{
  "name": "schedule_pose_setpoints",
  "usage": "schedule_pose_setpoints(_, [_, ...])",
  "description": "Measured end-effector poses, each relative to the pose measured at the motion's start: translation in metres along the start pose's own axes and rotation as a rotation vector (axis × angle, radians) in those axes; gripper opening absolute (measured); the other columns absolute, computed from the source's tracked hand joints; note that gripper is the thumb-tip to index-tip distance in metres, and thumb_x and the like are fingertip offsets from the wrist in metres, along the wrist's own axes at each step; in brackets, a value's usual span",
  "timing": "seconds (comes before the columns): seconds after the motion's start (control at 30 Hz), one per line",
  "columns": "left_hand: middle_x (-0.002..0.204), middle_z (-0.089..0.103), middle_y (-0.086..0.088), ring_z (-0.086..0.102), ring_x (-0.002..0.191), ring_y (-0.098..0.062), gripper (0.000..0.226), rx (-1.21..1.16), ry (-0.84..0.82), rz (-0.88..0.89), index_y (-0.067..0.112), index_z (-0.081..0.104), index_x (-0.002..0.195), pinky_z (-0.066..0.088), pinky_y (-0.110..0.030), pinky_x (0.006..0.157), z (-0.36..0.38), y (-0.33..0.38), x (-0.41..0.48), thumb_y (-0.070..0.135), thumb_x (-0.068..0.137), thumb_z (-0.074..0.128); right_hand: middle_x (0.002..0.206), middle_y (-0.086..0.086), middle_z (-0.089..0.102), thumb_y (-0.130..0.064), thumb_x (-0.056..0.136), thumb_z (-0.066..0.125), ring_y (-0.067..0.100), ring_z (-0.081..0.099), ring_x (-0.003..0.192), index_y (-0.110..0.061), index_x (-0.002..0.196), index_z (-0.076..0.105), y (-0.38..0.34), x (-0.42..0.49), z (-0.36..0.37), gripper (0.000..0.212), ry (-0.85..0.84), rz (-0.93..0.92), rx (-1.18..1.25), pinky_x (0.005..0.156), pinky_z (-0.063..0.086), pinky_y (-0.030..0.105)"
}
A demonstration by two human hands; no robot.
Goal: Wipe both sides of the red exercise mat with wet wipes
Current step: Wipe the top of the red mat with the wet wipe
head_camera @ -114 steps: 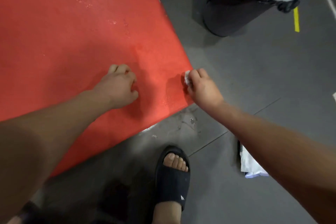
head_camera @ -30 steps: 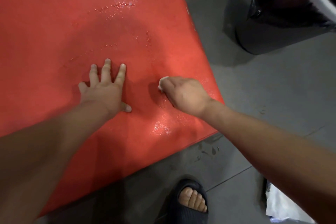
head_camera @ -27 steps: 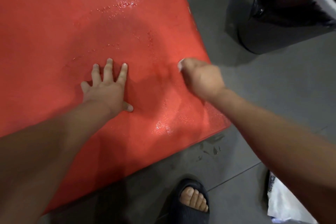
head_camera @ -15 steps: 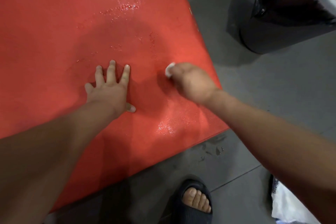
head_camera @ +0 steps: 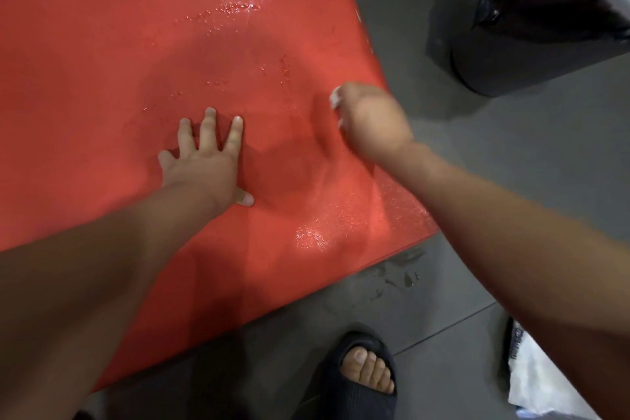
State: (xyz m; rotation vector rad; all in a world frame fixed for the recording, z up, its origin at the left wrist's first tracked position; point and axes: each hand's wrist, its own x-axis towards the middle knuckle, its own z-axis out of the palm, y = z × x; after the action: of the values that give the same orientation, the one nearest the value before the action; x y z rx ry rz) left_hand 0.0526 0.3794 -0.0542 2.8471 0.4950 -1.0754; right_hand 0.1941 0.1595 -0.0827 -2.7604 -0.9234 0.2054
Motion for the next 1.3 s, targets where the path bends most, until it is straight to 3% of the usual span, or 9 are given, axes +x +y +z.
schedule_pose_setpoints(0.1, [0.165,-0.026,0.001,-0.012,0.153,-0.038,0.132,0.000,-0.005,-0.005,0.042,-0.020,0.156,0.026,-0.061,0.113,0.000,0.001,0.001,0.066,0.071,0.078,0.098,0.021,0.067,-0.022,0.097,0.045,0.042,0.062,0.090,-0.005,0.104,0.061,0.009,0.017,-0.004,0.024,0.101,0.292,-0.069,0.074,0.045,0.045])
schedule_pose_setpoints(0.27, [0.165,-0.028,0.001,-0.012,0.153,-0.038,0.133,0.013,-0.003,-0.005,0.042,-0.021,0.155,0.026,-0.060,0.113,0.002,0.000,0.002,0.067,0.071,0.078,0.090,0.013,0.067,-0.011,0.086,0.045,0.034,0.062,0.078,-0.007,0.095,0.063,-0.054,-0.021,0.024,0.021,-0.122,-0.381,0.178,0.076,0.045,0.040])
schedule_pose_setpoints(0.33, [0.165,-0.027,0.001,-0.012,0.153,-0.038,0.134,0.014,0.000,-0.004,0.042,-0.021,0.156,0.026,-0.060,0.112,0.003,0.000,0.002,0.068,0.070,0.079,0.091,0.007,0.065,-0.014,0.086,0.046,0.031,0.060,0.078,-0.012,0.096,0.061,-0.050,-0.022,0.021,0.018,-0.193,-0.487,0.108,0.077,0.048,0.039])
schedule_pose_setpoints(0.47, [0.165,-0.026,0.000,-0.011,0.153,-0.038,0.136,0.022,0.006,-0.004,0.041,-0.021,0.156,0.027,-0.060,0.111,0.003,0.000,0.003,0.069,0.068,0.079,0.092,0.014,0.068,-0.010,0.080,0.053,0.037,0.061,0.085,-0.011,0.102,0.063,-0.025,0.015,0.006,0.024,-0.044,-0.187,-0.029,0.075,0.044,0.041])
schedule_pose_setpoints(0.57, [0.165,-0.027,0.000,-0.012,0.153,-0.038,0.136,0.024,0.001,-0.008,0.041,-0.021,0.156,0.026,-0.061,0.112,0.002,0.001,0.003,0.068,0.069,0.079,0.095,0.018,0.068,-0.025,0.090,0.029,0.040,0.061,0.085,-0.006,0.105,0.062,-0.037,0.025,0.007,0.040,0.046,0.065,-0.062,0.073,0.043,0.043])
schedule_pose_setpoints(0.73, [0.165,-0.028,0.001,-0.012,0.153,-0.038,0.135,0.017,-0.008,-0.014,0.041,-0.022,0.155,0.025,-0.061,0.113,0.001,0.002,0.004,0.067,0.070,0.079,0.092,0.010,0.068,-0.023,0.091,0.037,0.032,0.061,0.080,-0.010,0.103,0.065,-0.062,-0.011,0.019,0.033,-0.108,-0.466,-0.019,0.070,0.050,0.039])
schedule_pose_setpoints(0.93, [0.165,-0.027,0.000,-0.012,0.153,-0.038,0.136,0.028,-0.012,-0.021,0.041,-0.022,0.156,0.027,-0.060,0.112,0.000,0.003,0.004,0.067,0.069,0.080,0.097,0.018,0.068,-0.020,0.095,0.039,0.040,0.061,0.089,-0.009,0.106,0.062,-0.013,0.015,0.001,0.028,0.064,0.117,-0.092,0.075,0.042,0.043])
schedule_pose_setpoints(1.17, [0.165,-0.029,0.000,-0.014,0.153,-0.038,0.135,0.016,-0.031,-0.016,0.040,-0.022,0.156,0.025,-0.062,0.114,0.000,0.004,0.002,0.064,0.071,0.080,0.095,0.006,0.065,-0.020,0.101,0.035,0.029,0.055,0.078,-0.010,0.100,0.062,-0.060,-0.070,0.017,0.029,-0.207,-0.500,0.112,0.076,0.046,0.040])
schedule_pose_setpoints(1.3, [0.165,-0.027,-0.001,-0.013,0.153,-0.038,0.134,0.016,-0.030,-0.018,0.040,-0.021,0.156,0.024,-0.063,0.115,-0.003,0.005,0.000,0.063,0.072,0.080,0.087,0.011,0.066,-0.011,0.088,0.049,0.036,0.059,0.080,-0.013,0.103,0.061,-0.010,-0.038,0.009,0.019,-0.007,-0.148,0.008,0.074,0.046,0.042])
